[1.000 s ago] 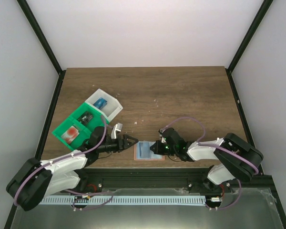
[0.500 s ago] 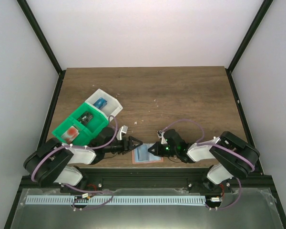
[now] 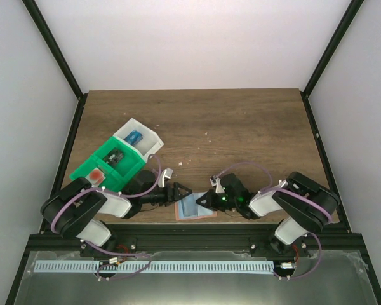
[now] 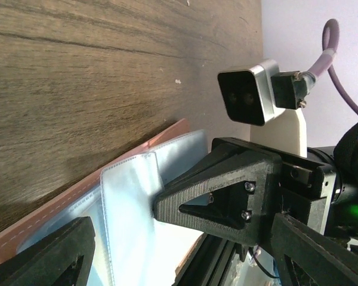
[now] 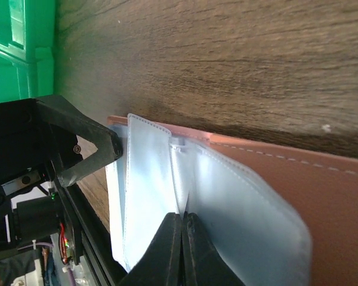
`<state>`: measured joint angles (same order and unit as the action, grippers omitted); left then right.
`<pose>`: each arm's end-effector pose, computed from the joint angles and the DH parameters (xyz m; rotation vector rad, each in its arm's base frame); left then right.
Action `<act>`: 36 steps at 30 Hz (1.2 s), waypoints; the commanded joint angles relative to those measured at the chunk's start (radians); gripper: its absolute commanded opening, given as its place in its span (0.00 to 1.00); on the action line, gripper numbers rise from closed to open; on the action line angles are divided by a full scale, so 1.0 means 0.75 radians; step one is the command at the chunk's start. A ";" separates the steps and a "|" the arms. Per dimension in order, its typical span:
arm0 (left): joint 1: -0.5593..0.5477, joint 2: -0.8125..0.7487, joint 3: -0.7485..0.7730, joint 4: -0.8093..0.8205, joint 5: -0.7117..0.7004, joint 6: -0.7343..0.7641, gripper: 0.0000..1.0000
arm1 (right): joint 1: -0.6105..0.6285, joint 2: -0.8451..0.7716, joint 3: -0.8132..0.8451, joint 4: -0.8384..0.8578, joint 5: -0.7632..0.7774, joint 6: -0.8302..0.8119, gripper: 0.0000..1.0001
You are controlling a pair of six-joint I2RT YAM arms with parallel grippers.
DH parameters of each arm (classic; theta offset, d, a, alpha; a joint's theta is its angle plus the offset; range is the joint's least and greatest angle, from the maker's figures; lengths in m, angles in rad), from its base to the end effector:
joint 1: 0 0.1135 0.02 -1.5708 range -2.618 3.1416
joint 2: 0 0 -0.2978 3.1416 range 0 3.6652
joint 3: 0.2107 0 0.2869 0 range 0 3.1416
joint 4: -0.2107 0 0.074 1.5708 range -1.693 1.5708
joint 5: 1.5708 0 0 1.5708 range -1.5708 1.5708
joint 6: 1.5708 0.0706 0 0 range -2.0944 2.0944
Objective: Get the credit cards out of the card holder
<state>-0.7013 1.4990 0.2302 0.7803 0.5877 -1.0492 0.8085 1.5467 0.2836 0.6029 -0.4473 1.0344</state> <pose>0.1708 -0.1955 0.0982 0.0145 2.4291 -1.5661 0.1600 0.2118 0.0776 0.0053 2.6039 1.3651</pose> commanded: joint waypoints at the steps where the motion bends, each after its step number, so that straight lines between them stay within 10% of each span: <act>1: -0.005 -0.015 0.071 -0.045 -0.027 0.063 0.83 | -0.021 0.041 -0.026 0.120 -0.036 0.083 0.01; 13: 0.129 -0.137 0.208 -0.408 -0.031 0.195 0.87 | -0.070 0.122 0.065 0.222 -0.023 0.196 0.00; 36: 0.178 -0.092 0.170 -0.454 0.116 0.287 0.90 | -0.125 0.318 0.158 0.429 -0.095 0.277 0.01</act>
<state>-0.5694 1.4277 0.3725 0.4686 0.6842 -0.8700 0.7219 1.7752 0.4084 0.8719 -0.5159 1.2324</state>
